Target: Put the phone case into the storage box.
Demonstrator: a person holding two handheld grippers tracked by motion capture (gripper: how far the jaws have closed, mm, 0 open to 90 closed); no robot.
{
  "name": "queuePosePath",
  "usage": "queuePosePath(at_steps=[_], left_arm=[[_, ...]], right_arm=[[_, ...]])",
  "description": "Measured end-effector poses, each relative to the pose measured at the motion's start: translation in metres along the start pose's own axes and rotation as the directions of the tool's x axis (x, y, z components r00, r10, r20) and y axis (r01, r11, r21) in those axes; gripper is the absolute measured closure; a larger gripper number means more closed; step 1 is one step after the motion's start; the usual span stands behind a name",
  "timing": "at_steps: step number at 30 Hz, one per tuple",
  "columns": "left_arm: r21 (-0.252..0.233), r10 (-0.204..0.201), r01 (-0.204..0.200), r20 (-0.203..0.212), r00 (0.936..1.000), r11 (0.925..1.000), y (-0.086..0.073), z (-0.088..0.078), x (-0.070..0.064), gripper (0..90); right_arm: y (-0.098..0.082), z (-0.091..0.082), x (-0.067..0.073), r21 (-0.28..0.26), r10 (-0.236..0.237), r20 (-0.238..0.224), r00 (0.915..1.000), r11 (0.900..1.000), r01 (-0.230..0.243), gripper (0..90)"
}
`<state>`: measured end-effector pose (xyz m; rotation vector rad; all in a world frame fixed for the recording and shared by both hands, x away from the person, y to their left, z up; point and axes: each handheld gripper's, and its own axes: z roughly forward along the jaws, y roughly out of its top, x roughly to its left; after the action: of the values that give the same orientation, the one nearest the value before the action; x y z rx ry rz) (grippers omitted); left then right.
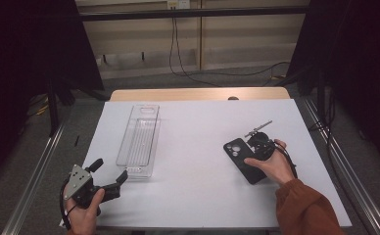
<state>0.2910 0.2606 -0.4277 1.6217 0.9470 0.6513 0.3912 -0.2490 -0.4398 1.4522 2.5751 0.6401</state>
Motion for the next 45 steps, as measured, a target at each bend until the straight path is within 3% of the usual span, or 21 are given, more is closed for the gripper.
queuePosePath(at_steps=[5,9,24,31,45], left_arm=[[0.001,0.0,0.0,0.0,1.0,1.0,0.0,0.0,0.0,3.5],[0.001,-0.001,0.001,0.001,1.0,1.0,0.0,0.0,0.0,3.5],[0.001,-0.001,0.001,0.007,1.0,1.0,0.0,0.001,-0.001,3.5],[0.004,0.006,-0.006,0.009,0.9999,1.0,0.0,0.001,0.0,3.5],[0.005,0.004,-0.004,0.007,1.0,1.0,0.0,0.002,0.0,3.5]], right_arm=[[0.002,0.006,0.007,0.042,-0.026,0.022,0.9994,0.999,0.025,0.0],[0.005,0.009,0.01,0.057,-0.013,0.046,0.9988,0.998,0.011,0.0],[0.01,0.01,0.012,0.103,-0.028,0.065,0.9975,0.994,0.021,3.1],[0.009,0.006,0.012,0.086,-0.029,0.073,0.9969,0.996,0.023,12.9],[0.009,0.003,0.015,0.061,-0.052,0.08,0.9955,0.997,0.047,15.7]])
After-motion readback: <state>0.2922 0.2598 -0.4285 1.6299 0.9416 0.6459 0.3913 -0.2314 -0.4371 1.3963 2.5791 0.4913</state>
